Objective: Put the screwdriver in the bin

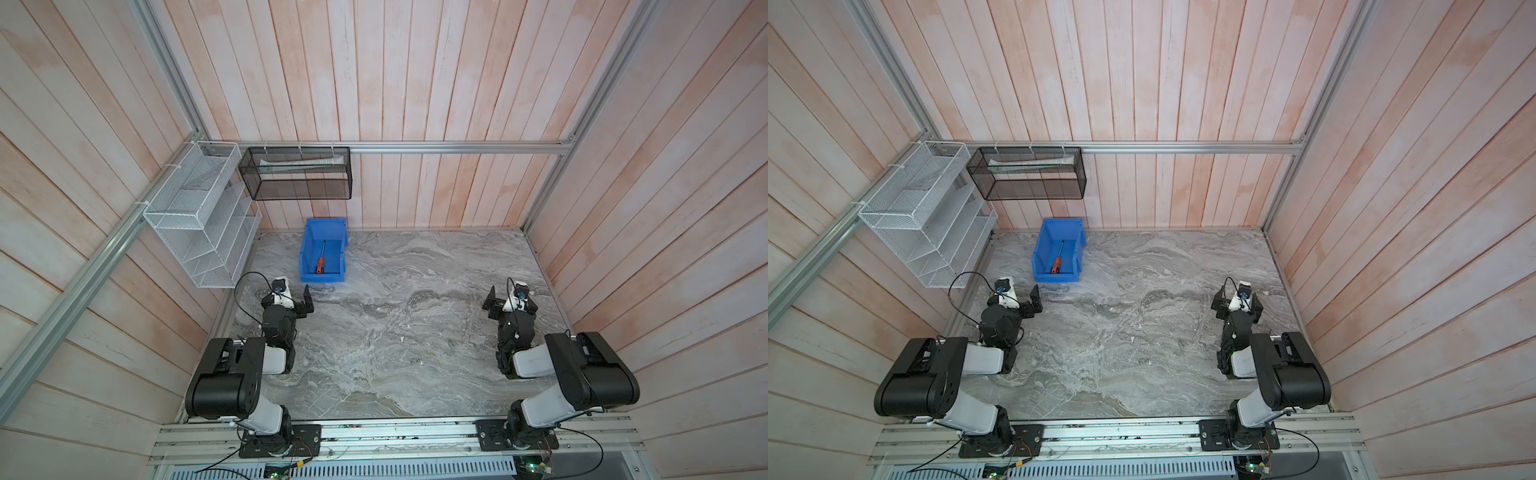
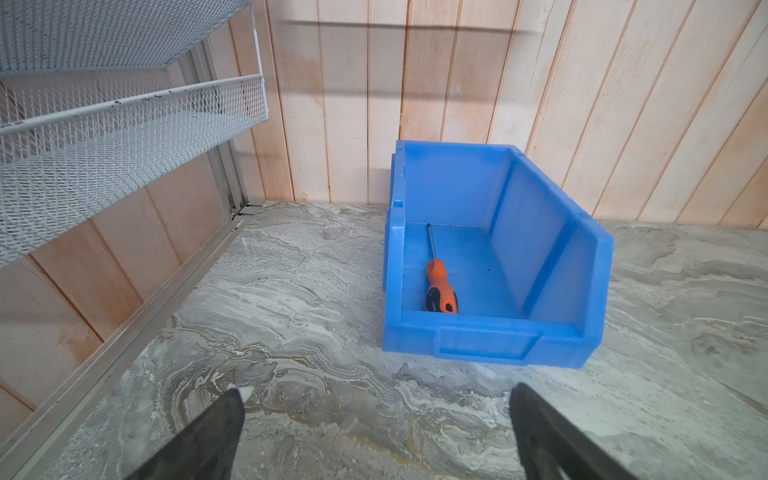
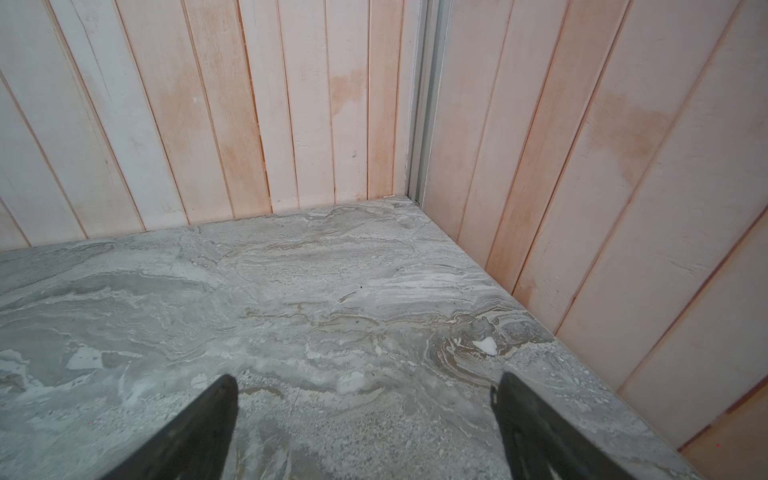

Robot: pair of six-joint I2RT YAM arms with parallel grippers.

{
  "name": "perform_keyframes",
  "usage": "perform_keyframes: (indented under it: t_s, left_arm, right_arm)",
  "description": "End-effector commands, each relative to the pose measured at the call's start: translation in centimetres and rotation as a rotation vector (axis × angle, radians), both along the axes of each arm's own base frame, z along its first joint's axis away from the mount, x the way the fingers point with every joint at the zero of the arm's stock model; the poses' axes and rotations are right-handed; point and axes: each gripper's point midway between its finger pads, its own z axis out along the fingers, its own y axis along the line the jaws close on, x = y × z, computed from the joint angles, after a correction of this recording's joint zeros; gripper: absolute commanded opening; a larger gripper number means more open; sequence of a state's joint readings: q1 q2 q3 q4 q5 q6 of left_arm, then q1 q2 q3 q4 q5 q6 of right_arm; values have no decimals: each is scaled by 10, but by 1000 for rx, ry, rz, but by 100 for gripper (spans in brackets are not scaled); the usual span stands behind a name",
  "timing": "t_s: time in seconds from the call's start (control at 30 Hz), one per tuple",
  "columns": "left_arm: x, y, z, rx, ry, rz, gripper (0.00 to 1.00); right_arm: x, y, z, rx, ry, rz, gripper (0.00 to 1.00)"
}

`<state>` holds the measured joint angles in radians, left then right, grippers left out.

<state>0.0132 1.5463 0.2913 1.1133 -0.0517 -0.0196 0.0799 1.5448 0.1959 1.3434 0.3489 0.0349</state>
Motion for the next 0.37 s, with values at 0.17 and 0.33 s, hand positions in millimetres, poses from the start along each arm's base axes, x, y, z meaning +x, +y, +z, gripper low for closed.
perform_keyframes:
  t_s: [0.17, 0.33]
  left_arm:
    - [-1, -1, 0, -12, 2, -10, 100]
    - [0, -1, 0, -13, 1, -10, 100]
  right_arm:
    - [2, 4, -1, 14, 3, 15, 98]
    - [3, 4, -1, 18, 3, 19, 98]
